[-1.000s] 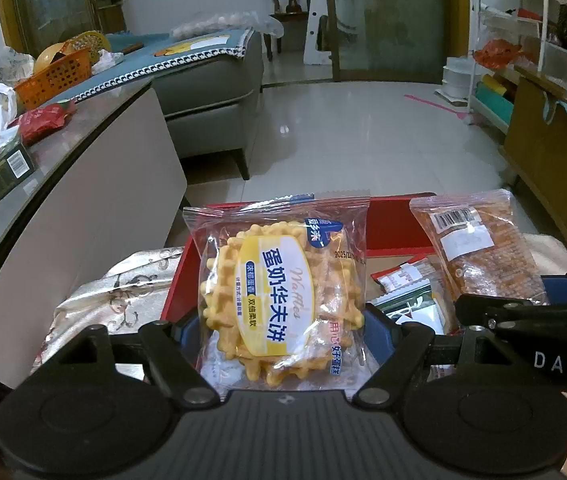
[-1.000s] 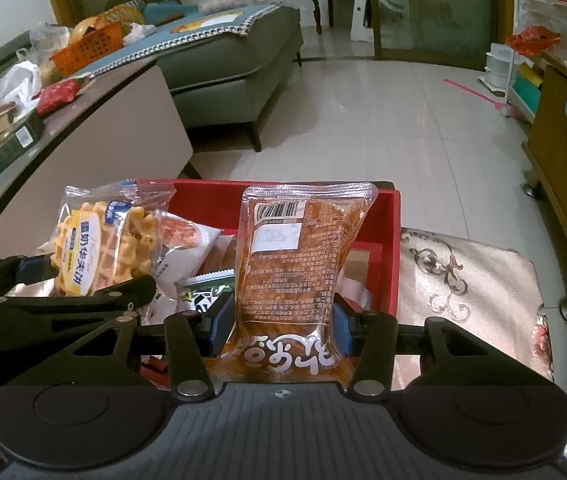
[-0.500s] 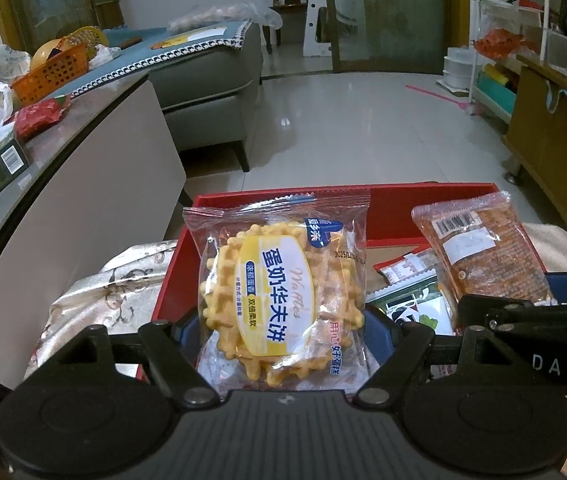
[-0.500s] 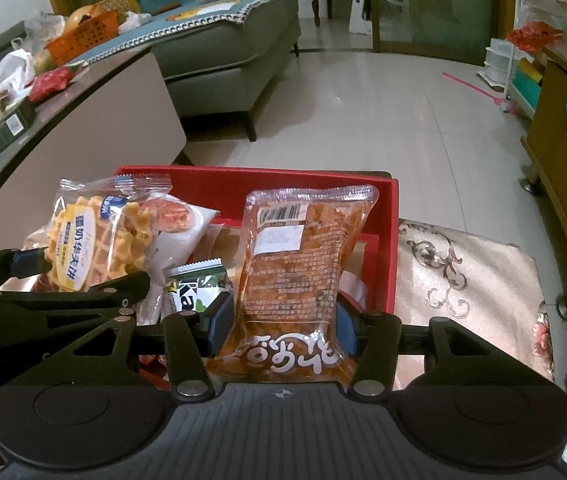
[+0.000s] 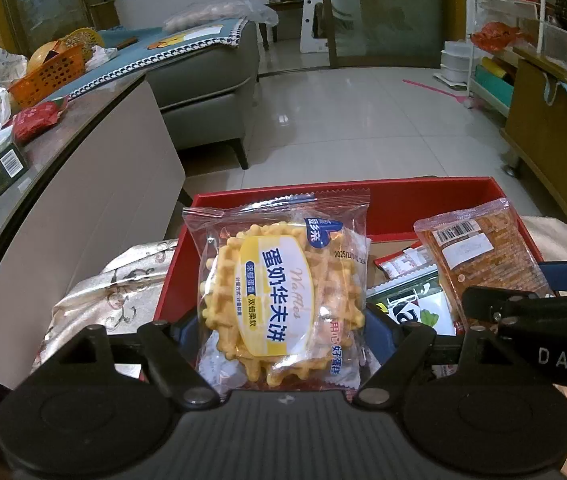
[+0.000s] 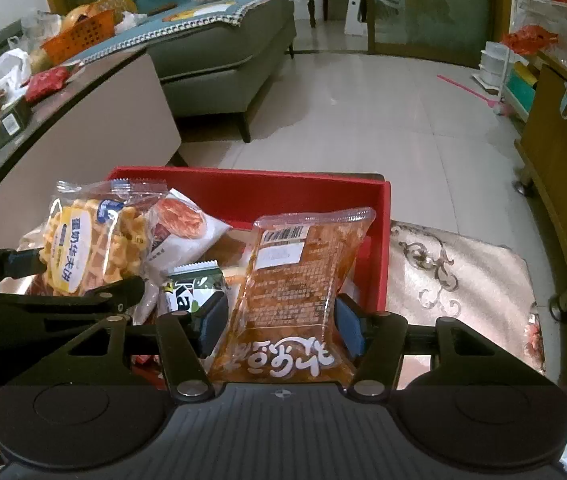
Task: Organize snacks
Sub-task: 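Lower the waffle packet and pastry bag with both tools into the box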
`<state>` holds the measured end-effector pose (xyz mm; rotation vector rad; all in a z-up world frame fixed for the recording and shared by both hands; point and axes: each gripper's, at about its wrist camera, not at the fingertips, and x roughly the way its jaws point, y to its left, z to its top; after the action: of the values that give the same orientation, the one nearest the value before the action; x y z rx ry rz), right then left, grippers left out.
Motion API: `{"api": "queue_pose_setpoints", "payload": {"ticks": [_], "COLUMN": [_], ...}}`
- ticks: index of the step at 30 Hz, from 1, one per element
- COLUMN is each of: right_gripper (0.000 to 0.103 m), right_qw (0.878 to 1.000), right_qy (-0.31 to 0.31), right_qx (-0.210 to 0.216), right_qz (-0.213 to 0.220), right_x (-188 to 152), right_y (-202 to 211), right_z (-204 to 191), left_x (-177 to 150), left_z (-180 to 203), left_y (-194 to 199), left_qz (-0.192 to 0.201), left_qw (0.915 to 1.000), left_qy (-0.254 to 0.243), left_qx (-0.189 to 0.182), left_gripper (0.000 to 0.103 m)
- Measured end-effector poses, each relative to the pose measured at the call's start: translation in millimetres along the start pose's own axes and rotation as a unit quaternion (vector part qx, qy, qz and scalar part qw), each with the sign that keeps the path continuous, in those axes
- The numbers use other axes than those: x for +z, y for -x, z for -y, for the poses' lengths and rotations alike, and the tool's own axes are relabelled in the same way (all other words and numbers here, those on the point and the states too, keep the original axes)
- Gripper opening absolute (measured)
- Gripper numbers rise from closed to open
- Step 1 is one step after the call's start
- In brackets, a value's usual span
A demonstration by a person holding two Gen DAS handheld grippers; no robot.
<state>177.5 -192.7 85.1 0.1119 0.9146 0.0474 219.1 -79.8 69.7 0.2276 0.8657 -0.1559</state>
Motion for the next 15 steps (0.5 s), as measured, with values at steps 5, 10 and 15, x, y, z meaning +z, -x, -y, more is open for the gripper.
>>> {"api": "queue_pose_setpoints", "payload": {"ticks": [5, 10, 15], "right_gripper": [0.067, 0.067, 0.068], "right_qw": [1.0, 1.0, 1.0], "right_qy": [-0.002, -0.007, -0.009], "right_qx": [-0.001, -0.002, -0.001], "right_qz": [0.002, 0.006, 0.013], "right_x": [0.1, -0.3, -1.9], "right_y": [3.1, 8.2, 18.0], "right_z": [1.8, 5.8, 4.6], "left_x": [0.0, -0.3, -0.3], "left_z": [-0.4, -0.3, -1.6], "left_y": [3.6, 7.8, 19.9], "left_qz": [0.0, 0.001, 0.004], "left_qw": [1.0, 1.0, 1.0], "left_qy": [0.001, -0.001, 0.002], "left_qx": [0.002, 0.005, 0.002], "left_gripper": [0.073, 0.074, 0.074]}}
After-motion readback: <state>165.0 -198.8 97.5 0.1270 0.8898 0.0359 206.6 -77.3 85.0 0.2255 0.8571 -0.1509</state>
